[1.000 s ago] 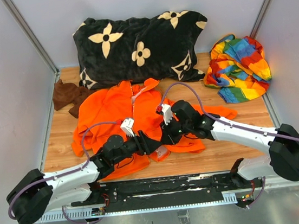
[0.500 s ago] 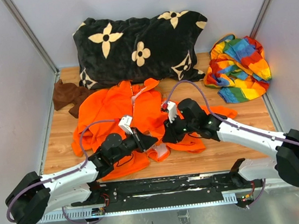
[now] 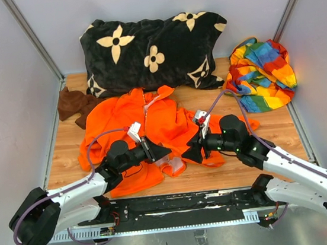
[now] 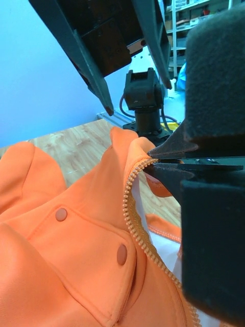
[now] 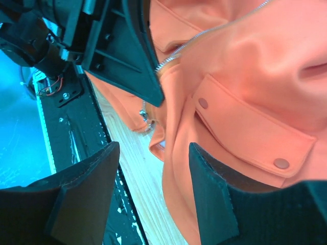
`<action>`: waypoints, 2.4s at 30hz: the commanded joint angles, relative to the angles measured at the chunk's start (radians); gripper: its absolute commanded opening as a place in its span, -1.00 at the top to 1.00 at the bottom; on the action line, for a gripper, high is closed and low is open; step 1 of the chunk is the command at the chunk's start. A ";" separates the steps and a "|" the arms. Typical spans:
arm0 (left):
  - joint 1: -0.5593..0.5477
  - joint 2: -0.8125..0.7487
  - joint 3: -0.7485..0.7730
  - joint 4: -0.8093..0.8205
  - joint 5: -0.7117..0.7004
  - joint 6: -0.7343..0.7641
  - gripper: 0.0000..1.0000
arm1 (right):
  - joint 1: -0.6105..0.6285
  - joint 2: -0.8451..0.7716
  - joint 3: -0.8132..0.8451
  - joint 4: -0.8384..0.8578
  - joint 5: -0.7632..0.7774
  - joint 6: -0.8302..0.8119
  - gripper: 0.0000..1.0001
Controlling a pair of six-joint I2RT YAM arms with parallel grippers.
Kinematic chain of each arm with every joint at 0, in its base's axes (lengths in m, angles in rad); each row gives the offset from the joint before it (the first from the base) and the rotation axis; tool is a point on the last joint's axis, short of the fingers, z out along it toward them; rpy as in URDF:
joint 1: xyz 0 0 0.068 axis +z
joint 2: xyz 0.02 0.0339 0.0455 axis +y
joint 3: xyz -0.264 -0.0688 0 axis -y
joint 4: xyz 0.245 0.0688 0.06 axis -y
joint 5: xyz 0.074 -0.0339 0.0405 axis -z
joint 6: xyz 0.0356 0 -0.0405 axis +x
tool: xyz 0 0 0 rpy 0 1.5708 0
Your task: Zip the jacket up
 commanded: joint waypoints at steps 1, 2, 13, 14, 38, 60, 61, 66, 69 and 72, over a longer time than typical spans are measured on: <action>0.017 -0.005 0.044 -0.026 0.045 -0.035 0.99 | 0.048 -0.028 -0.050 0.125 -0.004 0.017 -0.17; 0.018 -0.005 0.048 -0.034 0.049 -0.037 0.99 | 0.058 -0.029 -0.061 0.149 -0.009 0.017 -0.18; 0.019 -0.026 0.032 0.031 0.134 -0.059 0.99 | 0.072 0.179 -0.070 0.256 -0.048 -0.035 -0.15; 0.019 -0.028 0.026 0.039 0.140 -0.058 0.99 | 0.069 0.188 -0.075 0.276 -0.050 -0.038 -0.15; 0.020 0.000 -0.046 0.348 0.255 -0.099 0.99 | 0.025 0.247 -0.131 0.461 -0.283 -0.077 0.14; 0.006 -0.185 -0.051 0.039 0.052 -0.003 -0.14 | -0.015 0.155 -0.167 0.513 -0.190 0.028 0.98; -0.003 -0.189 -0.057 0.039 0.041 -0.003 -0.18 | -0.014 0.138 -0.175 0.526 -0.173 0.045 0.99; -0.048 -0.176 -0.059 0.039 0.005 0.016 -0.33 | -0.015 0.073 -0.216 0.570 -0.073 0.088 0.98; -0.049 -0.202 -0.064 -0.012 -0.033 0.016 -0.40 | -0.014 0.056 -0.224 0.544 -0.025 0.085 0.98; -0.049 -0.250 -0.048 -0.144 -0.085 0.039 -0.44 | -0.019 0.046 -0.237 0.523 0.012 0.080 0.98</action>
